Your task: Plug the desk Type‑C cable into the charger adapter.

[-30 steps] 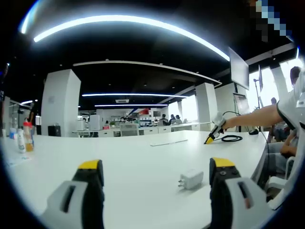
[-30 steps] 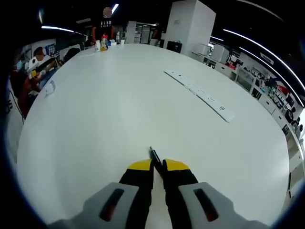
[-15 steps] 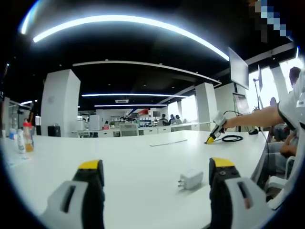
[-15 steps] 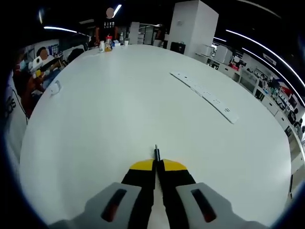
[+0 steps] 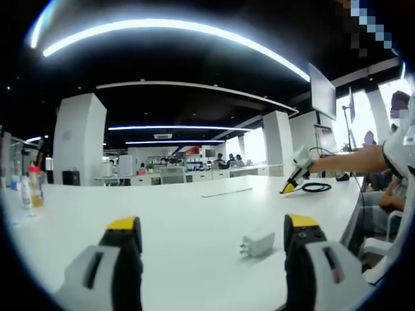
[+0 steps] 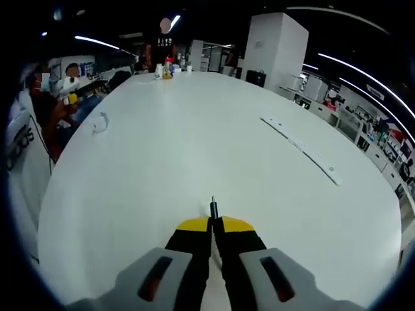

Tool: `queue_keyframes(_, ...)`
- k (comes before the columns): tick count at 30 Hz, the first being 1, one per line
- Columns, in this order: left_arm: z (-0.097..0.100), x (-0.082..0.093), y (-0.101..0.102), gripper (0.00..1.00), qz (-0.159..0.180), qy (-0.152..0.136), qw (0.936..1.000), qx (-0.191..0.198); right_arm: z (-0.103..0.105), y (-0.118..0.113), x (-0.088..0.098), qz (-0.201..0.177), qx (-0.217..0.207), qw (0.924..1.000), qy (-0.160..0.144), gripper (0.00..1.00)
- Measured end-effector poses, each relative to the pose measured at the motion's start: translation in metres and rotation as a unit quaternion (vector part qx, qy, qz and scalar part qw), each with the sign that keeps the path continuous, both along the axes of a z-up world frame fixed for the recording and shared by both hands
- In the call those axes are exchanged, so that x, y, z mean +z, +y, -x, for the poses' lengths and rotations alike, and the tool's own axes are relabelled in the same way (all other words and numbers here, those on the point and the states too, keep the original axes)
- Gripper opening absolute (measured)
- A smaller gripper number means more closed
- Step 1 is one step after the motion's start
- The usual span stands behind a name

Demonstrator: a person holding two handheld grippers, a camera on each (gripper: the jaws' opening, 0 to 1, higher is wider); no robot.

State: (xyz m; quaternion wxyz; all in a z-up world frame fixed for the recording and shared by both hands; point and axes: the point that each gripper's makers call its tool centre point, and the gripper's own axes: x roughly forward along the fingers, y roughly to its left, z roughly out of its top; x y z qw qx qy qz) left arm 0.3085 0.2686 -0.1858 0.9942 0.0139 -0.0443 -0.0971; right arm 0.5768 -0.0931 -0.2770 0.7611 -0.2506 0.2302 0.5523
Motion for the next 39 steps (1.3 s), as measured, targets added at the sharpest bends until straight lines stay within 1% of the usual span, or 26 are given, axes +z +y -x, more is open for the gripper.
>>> queue_keyframes(2, -0.002, -0.001, 0.0, 0.9, -0.001, 0.002, 1.0, -0.001, 0.008, 0.003, 0.0, 0.0, 0.011, 0.9999, -0.002, 0.02)
queue_keyframes(7, -0.007, -0.004, -0.005, 0.9, -0.002, 0.008, 0.9999, -0.013, 0.038, 0.019, -0.002, 0.007, 0.033, 0.9994, -0.004, 0.02)
queue_keyframes(9, -0.008, -0.006, -0.008, 0.89, -0.003, 0.011, 0.9998, -0.017, 0.056, 0.027, -0.002, 0.008, 0.041, 0.9991, -0.003, 0.02)
queue_keyframes(10, -0.009, -0.006, -0.008, 0.89, -0.003, 0.012, 0.9997, -0.019, 0.062, 0.03, -0.003, 0.009, 0.044, 0.999, -0.003, 0.02)
queue_keyframes(11, -0.009, -0.007, -0.009, 0.89, -0.003, 0.013, 0.9997, -0.021, 0.065, 0.032, -0.002, 0.009, 0.045, 0.9989, -0.002, 0.02)
queue_keyframes(17, -0.012, -0.012, -0.015, 0.89, -0.007, 0.023, 0.9991, -0.036, 0.105, 0.049, -0.001, 0.005, 0.054, 0.9984, 0.012, 0.03)
queue_keyframes(21, -0.016, -0.014, -0.02, 0.89, -0.012, 0.028, 0.9984, -0.049, 0.133, 0.06, -0.001, 0.006, 0.072, 0.9972, 0.019, 0.03)
queue_keyframes(24, -0.02, -0.017, -0.025, 0.88, -0.022, 0.034, 0.997, -0.066, 0.151, 0.067, -0.002, 0.008, 0.085, 0.9962, 0.018, 0.03)
queue_keyframes(29, -0.028, -0.021, -0.038, 0.87, -0.046, 0.044, 0.9928, -0.102, 0.169, 0.075, -0.002, 0.003, 0.094, 0.9953, 0.021, 0.03)
queue_keyframes(31, -0.032, -0.023, -0.045, 0.86, -0.057, 0.049, 0.9897, -0.122, 0.176, 0.078, -0.002, 0.003, 0.099, 0.9949, 0.02, 0.03)
queue_keyframes(34, -0.038, -0.028, -0.051, 0.85, -0.073, 0.058, 0.9859, -0.139, 0.185, 0.084, -0.002, 0.002, 0.105, 0.9943, 0.017, 0.03)
queue_keyframes(37, -0.044, -0.033, -0.056, 0.83, -0.09, 0.072, 0.9795, -0.165, 0.194, 0.09, -0.001, -0.001, 0.115, 0.9932, 0.019, 0.03)
queue_keyframes(39, -0.047, -0.037, -0.061, 0.83, -0.104, 0.084, 0.9731, -0.187, 0.2, 0.094, 0.0, -0.001, 0.122, 0.9924, 0.017, 0.03)
